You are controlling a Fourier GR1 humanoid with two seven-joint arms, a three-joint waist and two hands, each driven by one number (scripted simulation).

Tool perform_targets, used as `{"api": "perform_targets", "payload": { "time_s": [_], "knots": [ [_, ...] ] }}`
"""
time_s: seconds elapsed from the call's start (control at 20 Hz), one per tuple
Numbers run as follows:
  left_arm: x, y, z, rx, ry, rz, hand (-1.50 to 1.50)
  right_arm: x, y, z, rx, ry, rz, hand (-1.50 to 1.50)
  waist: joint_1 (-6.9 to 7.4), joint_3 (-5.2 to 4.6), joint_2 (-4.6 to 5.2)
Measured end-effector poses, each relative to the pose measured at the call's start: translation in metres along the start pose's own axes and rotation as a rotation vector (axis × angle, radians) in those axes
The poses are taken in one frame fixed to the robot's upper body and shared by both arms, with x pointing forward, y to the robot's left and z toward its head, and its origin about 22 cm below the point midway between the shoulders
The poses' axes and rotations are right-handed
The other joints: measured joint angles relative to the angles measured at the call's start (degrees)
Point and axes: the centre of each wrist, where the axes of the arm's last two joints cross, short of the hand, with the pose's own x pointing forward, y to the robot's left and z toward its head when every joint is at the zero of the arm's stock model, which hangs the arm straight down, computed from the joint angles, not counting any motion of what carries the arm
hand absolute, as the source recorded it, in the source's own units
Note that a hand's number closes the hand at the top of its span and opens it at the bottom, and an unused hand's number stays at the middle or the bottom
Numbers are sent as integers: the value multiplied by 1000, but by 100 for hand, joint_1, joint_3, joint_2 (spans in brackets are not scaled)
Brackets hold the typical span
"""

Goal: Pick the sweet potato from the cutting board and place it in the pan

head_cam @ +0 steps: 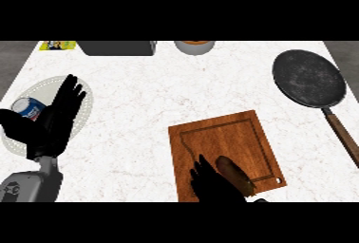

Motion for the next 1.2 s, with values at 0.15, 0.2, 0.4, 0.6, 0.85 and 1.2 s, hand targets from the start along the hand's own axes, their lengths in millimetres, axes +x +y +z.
{"api": "perform_targets", "payload": {
  "time_s": [0.15,0.2,0.4,0.6,0.85,1.2],
  "knots": [
    [0,6,2,3,-2,-4,0,-3,9,-11,19,8,9,-150,8,-1,0],
    [0,3,5,6,-4,-5,0,-1,15,-14,21,7,11,-150,10,0,-2],
    [4,-1,2,4,0,-5,0,-4,15,-28,15,-1,8,-150,3,0,-1],
    [2,-3,0,9,3,-4,0,-8,26,-37,7,-8,-20,-150,-6,-3,-2],
    [0,0,3,7,7,-3,0,1,36,-47,24,-22,-34,-150,-8,-19,-28],
    [7,-2,-1,10,8,-3,0,-7,41,-52,-22,-84,-11,150,-5,-23,-67]
  ]
}}
